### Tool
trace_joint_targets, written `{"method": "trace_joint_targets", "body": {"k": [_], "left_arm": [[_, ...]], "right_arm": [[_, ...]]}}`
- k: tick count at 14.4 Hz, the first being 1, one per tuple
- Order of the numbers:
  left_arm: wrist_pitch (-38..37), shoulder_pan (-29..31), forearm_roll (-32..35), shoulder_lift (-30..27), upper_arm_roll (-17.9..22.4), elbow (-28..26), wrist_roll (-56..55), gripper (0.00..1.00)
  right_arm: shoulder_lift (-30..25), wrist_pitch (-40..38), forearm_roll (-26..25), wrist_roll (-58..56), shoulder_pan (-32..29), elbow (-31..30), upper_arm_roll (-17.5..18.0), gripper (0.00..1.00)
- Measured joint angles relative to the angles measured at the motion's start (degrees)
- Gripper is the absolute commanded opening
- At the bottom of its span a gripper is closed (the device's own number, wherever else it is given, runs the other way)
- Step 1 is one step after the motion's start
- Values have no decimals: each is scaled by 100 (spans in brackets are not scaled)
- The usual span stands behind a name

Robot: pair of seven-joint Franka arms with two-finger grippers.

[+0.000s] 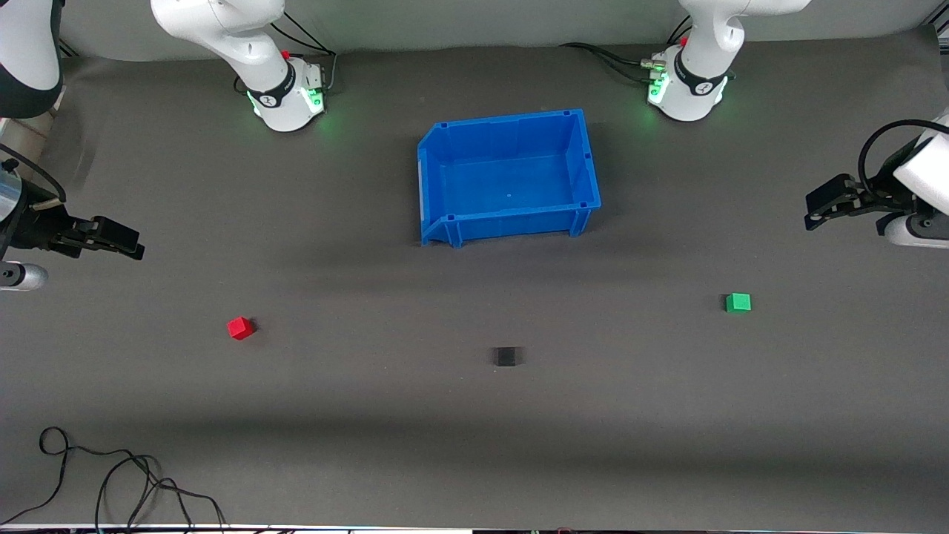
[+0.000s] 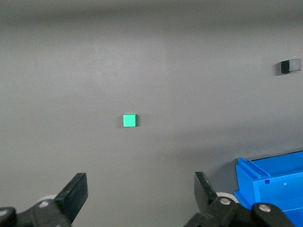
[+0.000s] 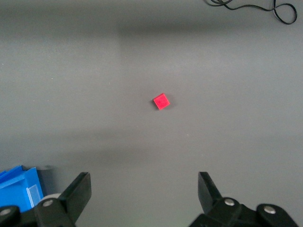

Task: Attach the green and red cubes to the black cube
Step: 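Move the right gripper toward the red cube while the left gripper approaches the green cube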

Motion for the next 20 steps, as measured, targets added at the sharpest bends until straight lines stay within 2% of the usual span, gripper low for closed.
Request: {"method": "trace_joint_targets", "body": {"k": [10,14,16,20], "left_arm": [[-7,-4,0,0,1,6,-78,100],[-97,-4,0,0,3,36,-684,100],[-129,-4,-2,0,15,54,-1077,100],[-148,66,-36,0,92,66,-2558,100]], "right_arm": [[43,-4,0,5,4,-8,0,100],[46,-4,0,112,0,-8,0,100],[71,-4,0,608,-2,-9,-1,100],[150,-4,0,1347,-26,-17,-7,100]]}}
